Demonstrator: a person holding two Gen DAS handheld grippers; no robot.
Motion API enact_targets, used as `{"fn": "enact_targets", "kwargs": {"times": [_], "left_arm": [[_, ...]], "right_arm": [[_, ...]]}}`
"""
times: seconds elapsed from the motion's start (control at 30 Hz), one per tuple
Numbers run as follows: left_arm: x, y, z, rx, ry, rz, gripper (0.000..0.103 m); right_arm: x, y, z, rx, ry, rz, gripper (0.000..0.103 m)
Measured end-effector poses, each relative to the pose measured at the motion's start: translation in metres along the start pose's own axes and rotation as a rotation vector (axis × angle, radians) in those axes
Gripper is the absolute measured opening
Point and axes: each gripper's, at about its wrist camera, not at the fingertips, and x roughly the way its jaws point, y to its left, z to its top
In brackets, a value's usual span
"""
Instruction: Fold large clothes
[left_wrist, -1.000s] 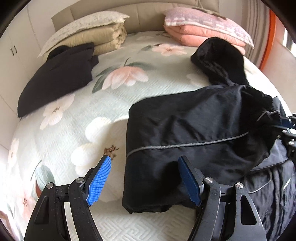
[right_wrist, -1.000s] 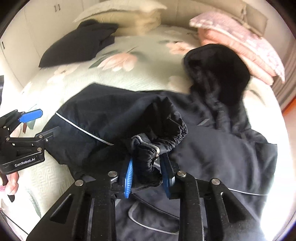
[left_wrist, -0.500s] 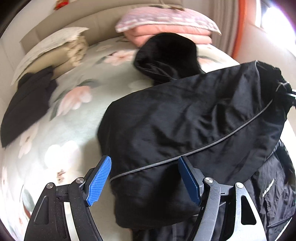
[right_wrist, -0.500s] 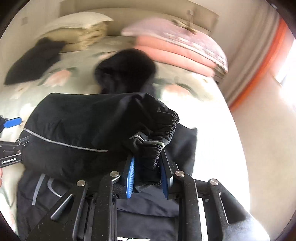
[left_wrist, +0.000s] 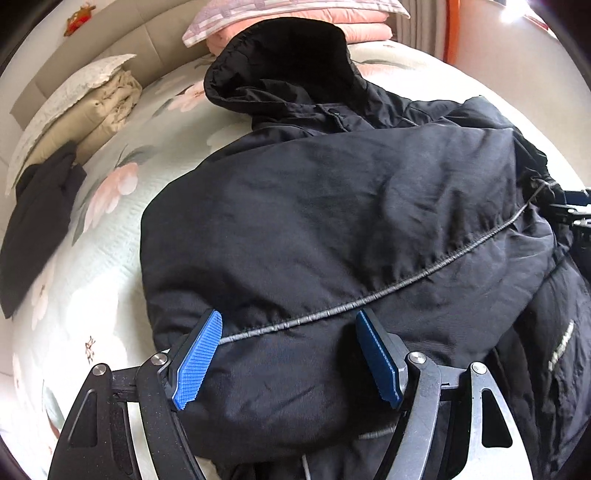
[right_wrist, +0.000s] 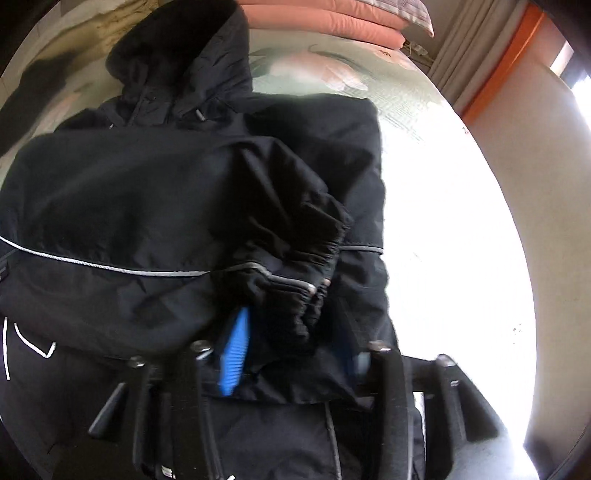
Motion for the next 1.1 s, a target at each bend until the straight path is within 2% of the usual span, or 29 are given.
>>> {"fn": "enact_targets", "kwargs": {"times": [0.1,0.17,0.23,0.27,0.3,0.37,0.43,0.53,0.57,0.63,0.73,0.83,0.93,1.0,1.07,1.1], "left_arm": [[-0.025,0.021,0.005,-0.067,-0.046,-0.083,0.076],[-0.037,0.032,0.012,-0.097,-0.075,-0.097,0.076],[-0.04,0.034,0.02,-0.103,-0.089,-0.081,0.076],[-0.037,0.031,0.022,-0.101,-0.087,-0.071,0.076],[-0.033,0.029,0.024,-0.1,-0.079,-0.07,0.076],[-0.019,0.021,0.024,-0.104,-0.046,-0.09,0.077],[-0.006,0.013,0.021,-0.094,-0.021,-0.074,0.077],[0.019,0.003,0.011,-0.056,0.013,-0.026,0.078],[0.023,0.002,0.006,-0.047,0.008,-0.017,0.08],[0.027,0.001,0.0,-0.035,-0.005,0.002,0.083],[0.033,0.005,-0.003,-0.05,0.004,-0.009,0.085],[0.022,0.006,0.002,-0.044,0.02,-0.008,0.084],[0.001,0.012,0.003,-0.074,0.002,-0.051,0.084],[-0.016,0.011,0.002,-0.092,-0.027,-0.073,0.084],[-0.027,0.004,0.0,-0.08,-0.05,-0.093,0.084],[-0.028,-0.001,-0.002,-0.07,-0.05,-0.093,0.084]], "right_arm": [[-0.027,-0.024,0.003,0.04,-0.022,0.065,0.064],[-0.048,-0.034,0.009,0.058,-0.07,0.074,0.064],[-0.057,-0.026,0.025,0.037,-0.093,0.074,0.06],[-0.056,-0.017,0.035,0.015,-0.096,0.088,0.05],[-0.053,-0.008,0.043,0.0,-0.099,0.104,0.045],[-0.033,0.014,0.06,-0.034,-0.092,0.125,0.044],[-0.002,0.029,0.07,-0.046,-0.045,0.146,0.04],[0.051,0.028,0.068,-0.058,0.044,0.151,0.038],[0.06,0.028,0.064,-0.057,0.047,0.157,0.038],[0.065,0.028,0.064,-0.059,0.027,0.16,0.038],[0.066,0.03,0.06,-0.093,0.002,0.144,0.036],[0.054,0.029,0.063,-0.101,0.02,0.155,0.036],[0.022,0.026,0.061,-0.068,-0.012,0.205,0.05],[-0.002,0.027,0.054,-0.073,-0.067,0.217,0.078],[-0.016,0.033,0.04,-0.104,-0.096,0.215,0.082],[-0.014,0.038,0.032,-0.127,-0.072,0.204,0.082]]}}
